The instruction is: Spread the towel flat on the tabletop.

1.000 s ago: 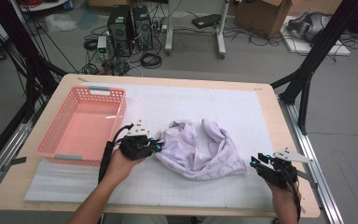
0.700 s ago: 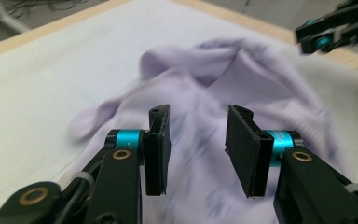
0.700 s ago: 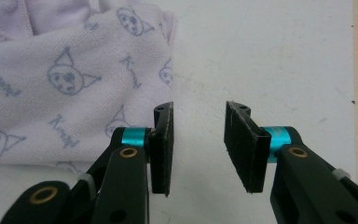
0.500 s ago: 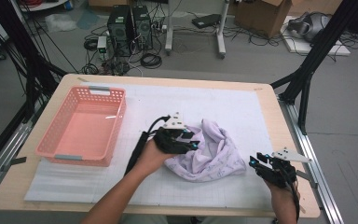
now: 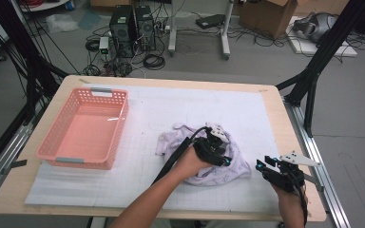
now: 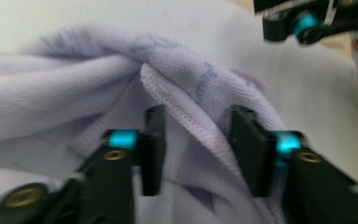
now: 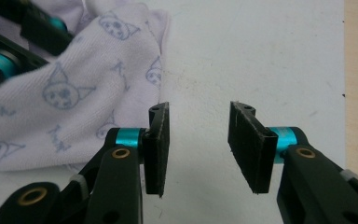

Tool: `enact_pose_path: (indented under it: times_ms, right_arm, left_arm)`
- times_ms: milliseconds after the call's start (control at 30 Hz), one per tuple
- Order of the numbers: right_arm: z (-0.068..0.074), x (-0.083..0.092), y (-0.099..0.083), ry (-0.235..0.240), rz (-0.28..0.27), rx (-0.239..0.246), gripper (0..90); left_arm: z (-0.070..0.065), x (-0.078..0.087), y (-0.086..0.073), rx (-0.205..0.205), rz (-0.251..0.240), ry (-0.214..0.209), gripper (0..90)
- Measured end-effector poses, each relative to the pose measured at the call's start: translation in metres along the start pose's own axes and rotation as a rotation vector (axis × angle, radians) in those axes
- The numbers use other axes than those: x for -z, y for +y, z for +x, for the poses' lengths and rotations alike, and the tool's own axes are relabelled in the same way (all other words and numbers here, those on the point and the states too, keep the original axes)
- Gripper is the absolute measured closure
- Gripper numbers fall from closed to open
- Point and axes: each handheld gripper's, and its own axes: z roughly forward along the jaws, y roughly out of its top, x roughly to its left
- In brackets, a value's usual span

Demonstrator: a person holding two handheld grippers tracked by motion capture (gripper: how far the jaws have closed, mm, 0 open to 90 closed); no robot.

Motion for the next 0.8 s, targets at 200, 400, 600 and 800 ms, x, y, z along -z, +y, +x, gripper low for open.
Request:
enact_pose_path:
  times_ms: [200,400,600,800]
  right_arm:
    - [-0.001,0.001,-0.001,0.001,-0.002,-0.003,57.6]
    - [0.001,-0.002,0.001,0.006,0.006,0.002,57.5]
    - [0.004,-0.007,0.003,0.016,0.021,0.016,57.5]
    - [0.006,-0.013,0.007,0.031,0.027,0.019,57.5]
  left_arm:
    - [0.003,0.019,0.003,-0.010,-0.101,0.043,85.4]
    - [0.025,0.067,0.001,0.061,-0.266,0.114,86.2]
    - [0.062,0.119,-0.013,0.175,-0.377,0.225,86.1]
    - [0.094,0.155,-0.028,0.246,-0.424,0.376,86.1]
